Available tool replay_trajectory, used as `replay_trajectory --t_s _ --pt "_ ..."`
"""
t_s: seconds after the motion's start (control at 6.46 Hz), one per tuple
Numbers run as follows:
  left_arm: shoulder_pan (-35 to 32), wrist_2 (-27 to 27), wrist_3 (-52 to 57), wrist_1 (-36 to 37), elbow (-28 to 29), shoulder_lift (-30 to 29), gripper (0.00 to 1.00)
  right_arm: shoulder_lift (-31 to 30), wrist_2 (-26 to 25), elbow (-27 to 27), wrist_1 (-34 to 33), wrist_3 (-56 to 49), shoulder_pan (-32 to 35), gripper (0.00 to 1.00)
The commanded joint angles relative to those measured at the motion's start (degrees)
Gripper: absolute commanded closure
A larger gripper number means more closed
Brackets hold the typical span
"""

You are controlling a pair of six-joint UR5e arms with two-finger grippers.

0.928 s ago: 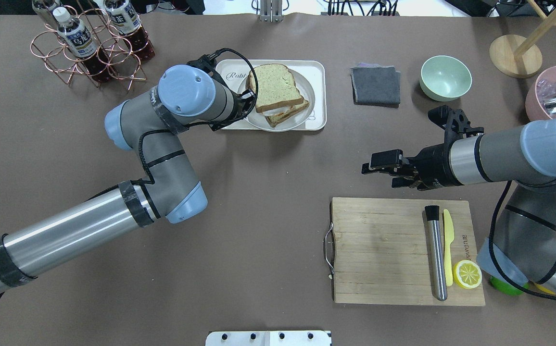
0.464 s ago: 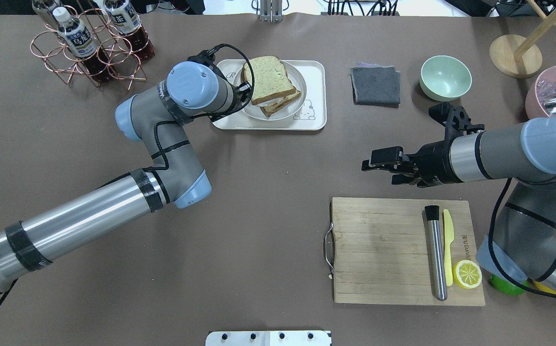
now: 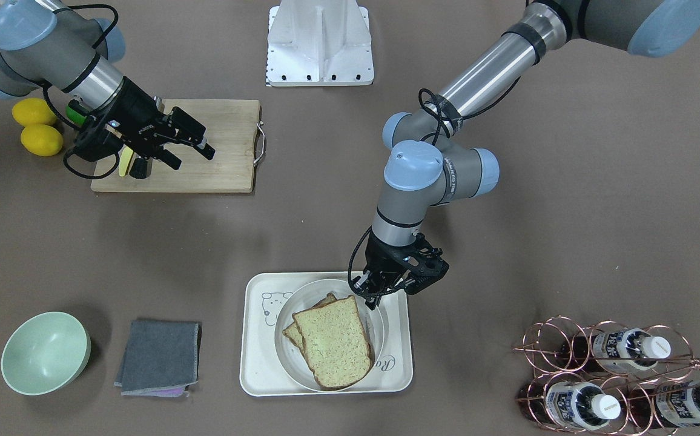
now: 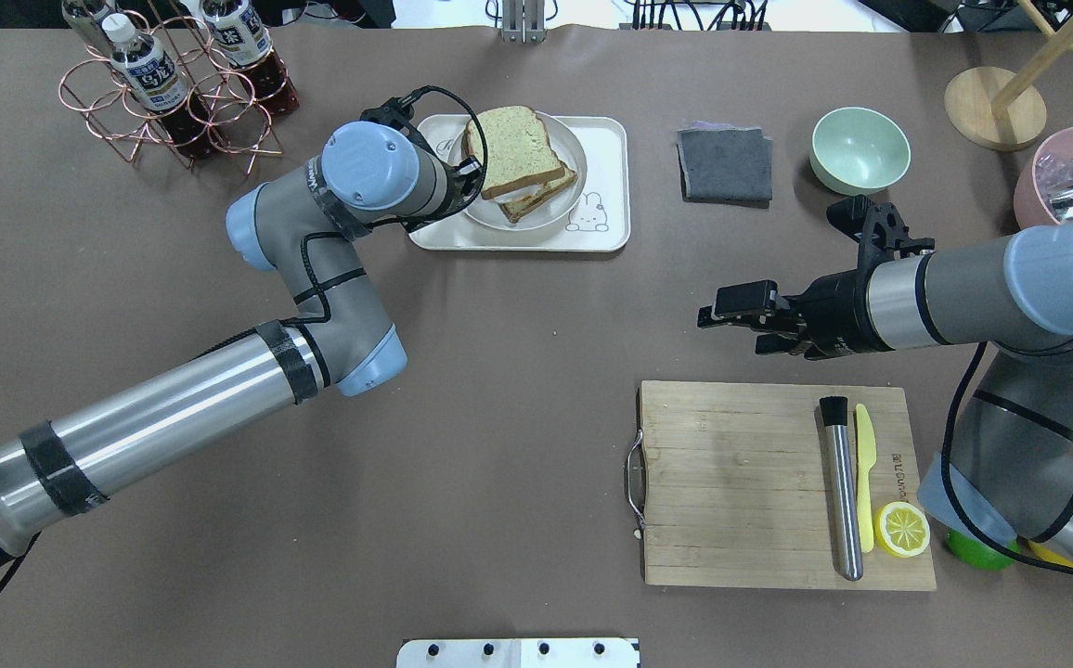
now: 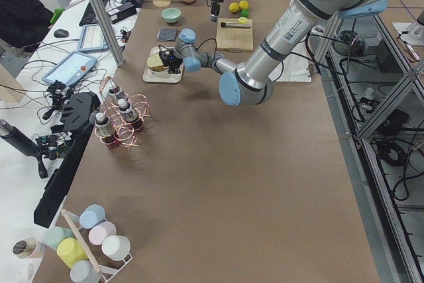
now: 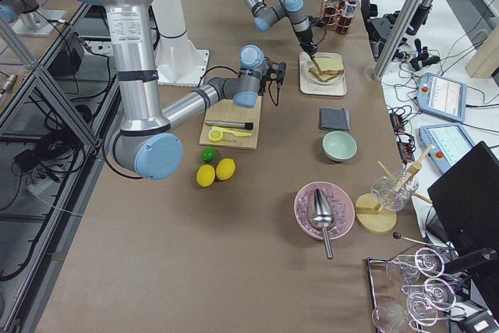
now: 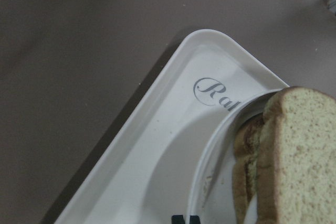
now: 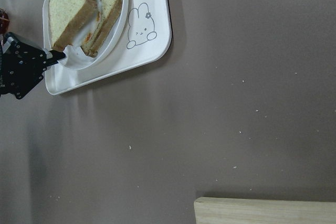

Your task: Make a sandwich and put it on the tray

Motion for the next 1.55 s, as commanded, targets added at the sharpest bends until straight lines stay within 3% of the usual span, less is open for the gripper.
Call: replay_trajectory --t_s 0.0,0.46,0.93,1.24,1.39 --pt "-0.05 0.00 2.96 -0.21 -0.63 0.24 0.03 0.06 -0.06 0.08 -0.07 -0.01 0.00 0.01" --pt "-1.89 -1.31 3.69 0.05 -4.57 1.81 0.03 0.06 0.20 0.08 0.02 -0.01 0.44 0.01" --pt "-6.71 -9.54 7.47 0.67 -8.89 5.24 0.03 1.80 1.68 0.00 -1.46 0.08 2.89 0.01" --pt "-13.38 -20.26 12.87 4.77 -19.99 14.77 0.03 2.17 8.17 0.08 -9.17 -5.93 9.64 0.01" --pt "-15.50 -21.69 18.57 10.89 -27.89 19.61 0.03 2.00 9.77 0.17 -15.47 -12.16 12.46 0.01"
